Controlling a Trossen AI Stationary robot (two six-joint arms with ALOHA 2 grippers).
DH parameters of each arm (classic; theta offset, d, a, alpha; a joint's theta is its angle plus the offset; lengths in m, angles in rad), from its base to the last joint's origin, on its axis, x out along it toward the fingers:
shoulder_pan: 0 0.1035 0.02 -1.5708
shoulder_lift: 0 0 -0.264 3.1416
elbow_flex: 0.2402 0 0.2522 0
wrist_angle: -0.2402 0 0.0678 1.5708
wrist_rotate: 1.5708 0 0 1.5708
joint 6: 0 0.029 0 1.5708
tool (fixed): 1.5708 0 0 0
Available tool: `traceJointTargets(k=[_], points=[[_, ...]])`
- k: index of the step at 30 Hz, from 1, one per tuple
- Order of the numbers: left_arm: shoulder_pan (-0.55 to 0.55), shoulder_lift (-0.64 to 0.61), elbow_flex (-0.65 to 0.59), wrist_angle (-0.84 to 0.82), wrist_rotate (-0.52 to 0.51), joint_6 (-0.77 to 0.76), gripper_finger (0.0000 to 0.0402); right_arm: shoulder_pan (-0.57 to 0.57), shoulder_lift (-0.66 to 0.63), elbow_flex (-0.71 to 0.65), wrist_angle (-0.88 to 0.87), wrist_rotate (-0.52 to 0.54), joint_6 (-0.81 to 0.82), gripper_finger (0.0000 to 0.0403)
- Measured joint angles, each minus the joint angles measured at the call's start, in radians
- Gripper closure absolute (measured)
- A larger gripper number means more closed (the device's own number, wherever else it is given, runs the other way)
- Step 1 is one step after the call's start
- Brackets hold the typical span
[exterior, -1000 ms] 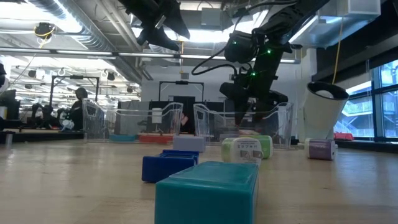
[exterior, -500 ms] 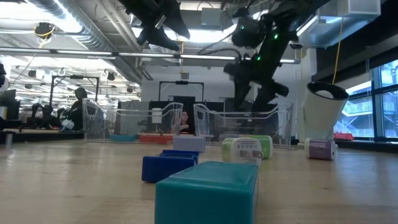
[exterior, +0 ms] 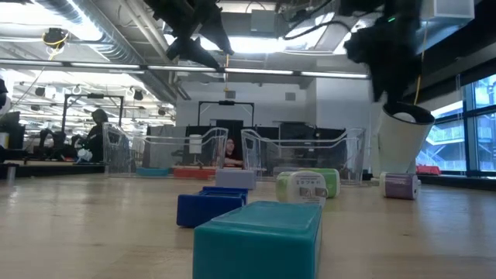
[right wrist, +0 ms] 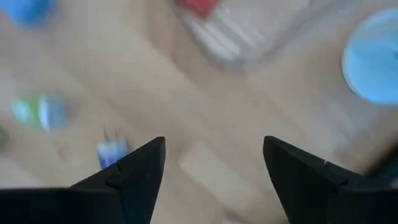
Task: Pick & Place Office items
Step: Put the bottom purple charger adapter into the right transparent bin
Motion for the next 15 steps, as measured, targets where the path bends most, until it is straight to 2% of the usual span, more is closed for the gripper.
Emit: traceJointTargets(k=[3, 8, 15], points=[[0.0, 0.0, 0.0, 0.0, 0.0, 0.0, 0.0123, 0.081, -0.018, -0.024, -0.058, -0.015, -0.003, 0.0131], [0.0, 0.0, 0.0, -0.002, 0.0, 0.0, 0.0123, 0.18, -0.011, -0.094, -0.023, -0.18, 0.026, 0.0131], [0.0, 0.0, 0.0, -0.014, 0.0, 0.0, 0.0123, 0.292, 0.011, -0.239, 0.126, -0.444, 0.372, 0.012]])
